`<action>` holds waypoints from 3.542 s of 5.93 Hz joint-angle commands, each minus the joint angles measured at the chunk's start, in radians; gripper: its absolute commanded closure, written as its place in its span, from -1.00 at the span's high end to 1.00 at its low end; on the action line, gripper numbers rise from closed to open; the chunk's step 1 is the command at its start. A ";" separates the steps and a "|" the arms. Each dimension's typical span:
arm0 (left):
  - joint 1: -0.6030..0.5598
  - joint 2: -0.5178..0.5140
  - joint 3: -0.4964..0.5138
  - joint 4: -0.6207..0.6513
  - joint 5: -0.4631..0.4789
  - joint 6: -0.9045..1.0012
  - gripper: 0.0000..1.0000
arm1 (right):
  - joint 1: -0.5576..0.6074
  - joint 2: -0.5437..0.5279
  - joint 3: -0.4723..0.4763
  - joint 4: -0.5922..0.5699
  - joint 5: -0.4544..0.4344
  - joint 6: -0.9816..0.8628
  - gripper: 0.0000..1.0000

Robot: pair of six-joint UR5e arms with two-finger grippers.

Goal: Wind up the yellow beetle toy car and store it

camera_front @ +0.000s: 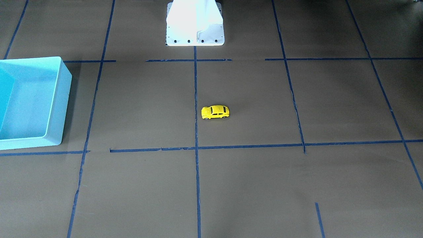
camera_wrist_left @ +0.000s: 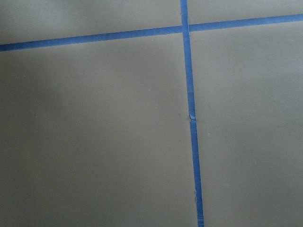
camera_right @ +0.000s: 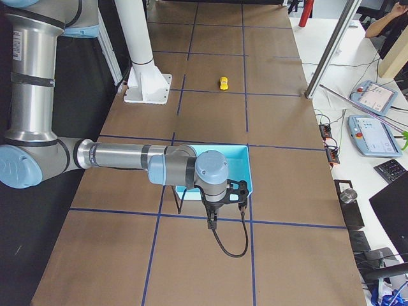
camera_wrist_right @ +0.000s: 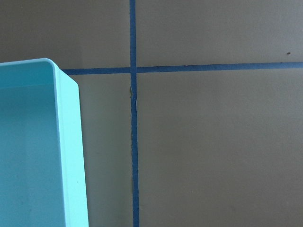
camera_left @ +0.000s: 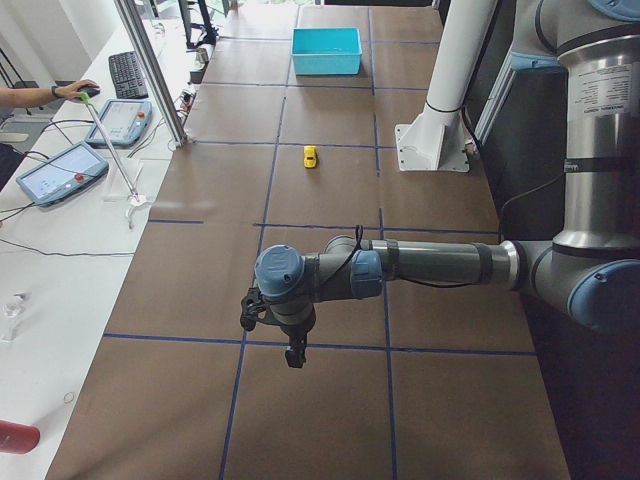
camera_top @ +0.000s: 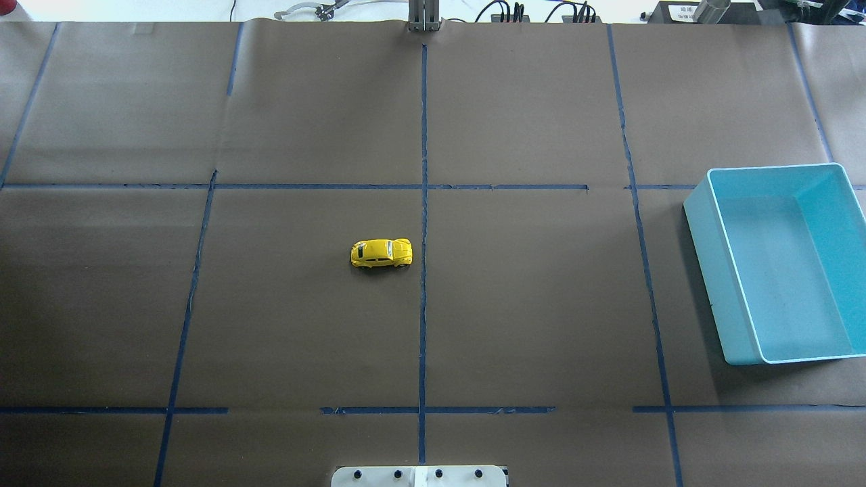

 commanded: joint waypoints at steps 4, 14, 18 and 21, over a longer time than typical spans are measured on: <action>0.001 -0.031 -0.064 0.015 0.005 -0.007 1.00 | 0.000 0.000 -0.003 0.000 0.002 0.006 1.00; 0.602 -0.612 -0.120 0.261 0.155 0.074 1.00 | 0.000 0.011 -0.044 0.002 -0.003 -0.002 1.00; 0.785 -0.750 -0.081 0.232 0.265 0.411 1.00 | 0.000 0.014 -0.034 0.002 -0.002 -0.003 1.00; 0.883 -0.893 0.119 0.085 0.267 0.405 1.00 | -0.002 0.015 -0.028 0.002 -0.002 -0.002 1.00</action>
